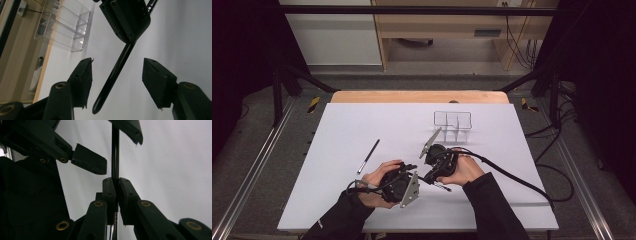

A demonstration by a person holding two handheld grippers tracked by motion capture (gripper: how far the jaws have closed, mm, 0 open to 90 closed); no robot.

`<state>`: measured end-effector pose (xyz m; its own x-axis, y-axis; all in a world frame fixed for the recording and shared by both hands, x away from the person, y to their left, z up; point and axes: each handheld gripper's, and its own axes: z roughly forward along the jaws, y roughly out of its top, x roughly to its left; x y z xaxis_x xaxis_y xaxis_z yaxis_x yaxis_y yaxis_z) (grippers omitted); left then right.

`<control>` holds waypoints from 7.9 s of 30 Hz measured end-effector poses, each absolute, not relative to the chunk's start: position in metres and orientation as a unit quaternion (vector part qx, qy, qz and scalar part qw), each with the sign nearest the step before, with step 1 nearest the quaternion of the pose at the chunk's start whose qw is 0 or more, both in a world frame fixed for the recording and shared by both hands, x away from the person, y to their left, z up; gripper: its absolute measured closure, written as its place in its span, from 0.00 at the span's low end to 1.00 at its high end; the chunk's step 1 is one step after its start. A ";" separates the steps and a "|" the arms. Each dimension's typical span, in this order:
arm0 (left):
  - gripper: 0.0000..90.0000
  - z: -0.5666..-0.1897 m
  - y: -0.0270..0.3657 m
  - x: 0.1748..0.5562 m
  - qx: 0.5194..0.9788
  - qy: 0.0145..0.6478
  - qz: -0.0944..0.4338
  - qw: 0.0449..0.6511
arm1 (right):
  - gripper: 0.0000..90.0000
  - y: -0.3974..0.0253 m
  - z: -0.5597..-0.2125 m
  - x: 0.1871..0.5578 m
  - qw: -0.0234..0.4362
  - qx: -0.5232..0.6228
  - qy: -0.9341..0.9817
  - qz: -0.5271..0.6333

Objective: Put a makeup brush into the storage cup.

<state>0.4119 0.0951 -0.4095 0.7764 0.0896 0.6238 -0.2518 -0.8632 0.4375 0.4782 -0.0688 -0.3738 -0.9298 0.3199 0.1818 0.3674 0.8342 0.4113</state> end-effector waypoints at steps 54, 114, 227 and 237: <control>0.92 -0.420 0.096 0.409 0.915 -0.097 0.331 0.207 | 0.81 -0.073 -0.369 0.478 0.037 -0.170 -0.950 -0.259; 0.92 -0.433 0.129 0.428 0.896 0.180 0.247 0.322 | 0.14 -0.159 -0.393 0.457 -0.125 -0.339 -0.796 -0.486; 0.92 -0.432 0.091 0.428 0.750 0.388 0.205 0.496 | 0.87 -0.099 -0.407 0.470 -0.049 -0.436 -0.645 -0.626; 0.92 -0.431 0.092 0.427 0.751 0.384 0.199 0.499 | 0.93 -0.099 -0.406 0.468 -0.040 -0.425 -0.644 -0.635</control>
